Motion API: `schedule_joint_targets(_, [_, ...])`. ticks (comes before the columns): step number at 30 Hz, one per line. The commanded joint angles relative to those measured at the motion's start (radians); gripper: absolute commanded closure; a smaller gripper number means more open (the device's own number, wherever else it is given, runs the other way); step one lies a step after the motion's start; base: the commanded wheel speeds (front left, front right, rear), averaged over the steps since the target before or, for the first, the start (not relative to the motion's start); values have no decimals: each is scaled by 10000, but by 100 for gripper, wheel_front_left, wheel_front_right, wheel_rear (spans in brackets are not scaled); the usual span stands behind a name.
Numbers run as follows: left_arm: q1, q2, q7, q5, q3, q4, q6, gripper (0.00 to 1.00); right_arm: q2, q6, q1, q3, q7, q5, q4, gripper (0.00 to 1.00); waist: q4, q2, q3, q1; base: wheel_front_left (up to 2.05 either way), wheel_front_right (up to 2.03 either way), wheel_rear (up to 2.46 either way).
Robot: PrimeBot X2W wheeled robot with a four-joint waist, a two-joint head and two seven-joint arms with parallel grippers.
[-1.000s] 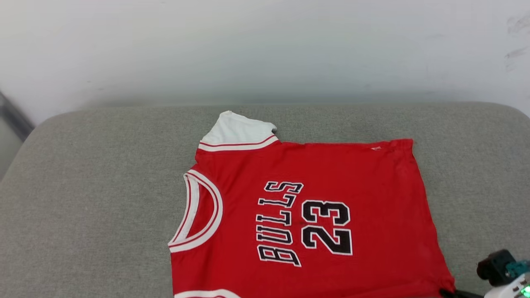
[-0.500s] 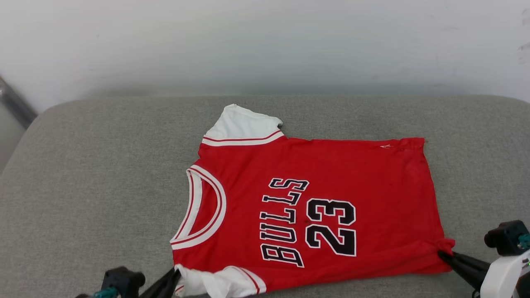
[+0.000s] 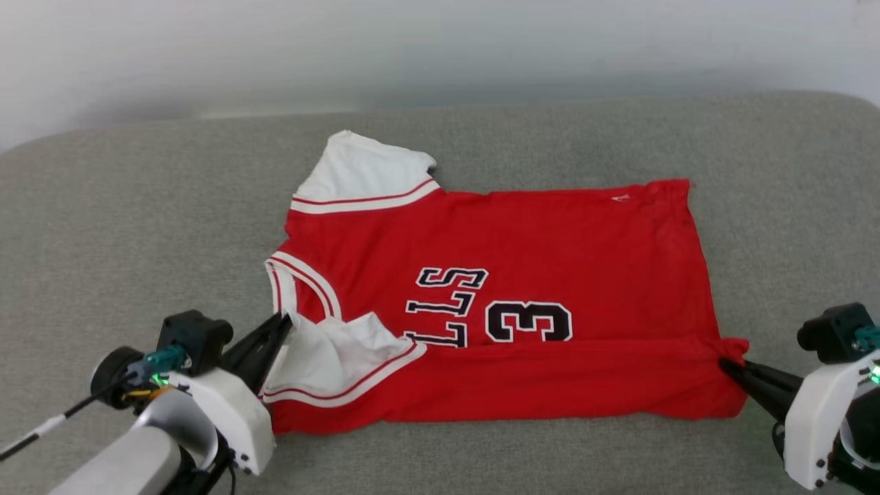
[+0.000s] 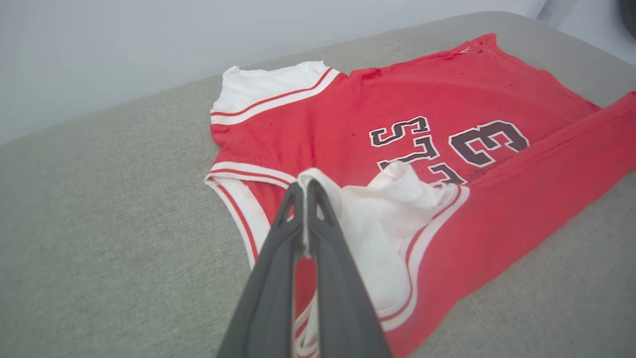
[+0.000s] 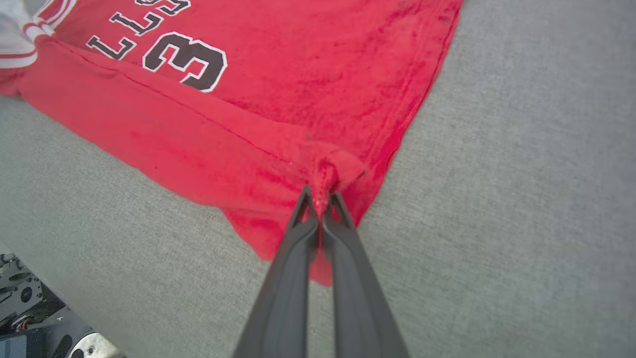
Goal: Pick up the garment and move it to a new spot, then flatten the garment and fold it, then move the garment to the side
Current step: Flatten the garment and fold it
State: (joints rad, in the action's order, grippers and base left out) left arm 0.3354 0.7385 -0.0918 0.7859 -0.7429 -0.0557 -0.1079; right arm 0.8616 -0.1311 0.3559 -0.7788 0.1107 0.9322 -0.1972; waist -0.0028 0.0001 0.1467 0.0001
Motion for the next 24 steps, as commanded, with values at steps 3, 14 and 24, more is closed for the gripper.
schedule_joint_targets(3, [685,-251,-99,-231,-54,-1025,199,100,-468,6,433,74,307,-240,-364,100,-253,-1,713,-1,0,0,0])
schedule_joint_targets(14, [1452,-841,-186,-490,-366,-2859,611,100,-965,7,964,-486,666,-388,-1190,100,-269,-1,1337,-1,0,0,0])
schedule_joint_targets(24, [1877,-714,451,-771,-846,-3564,1098,0,-862,6,752,-319,-60,-210,-1123,0,-4,-1,493,-1,0,0,0])
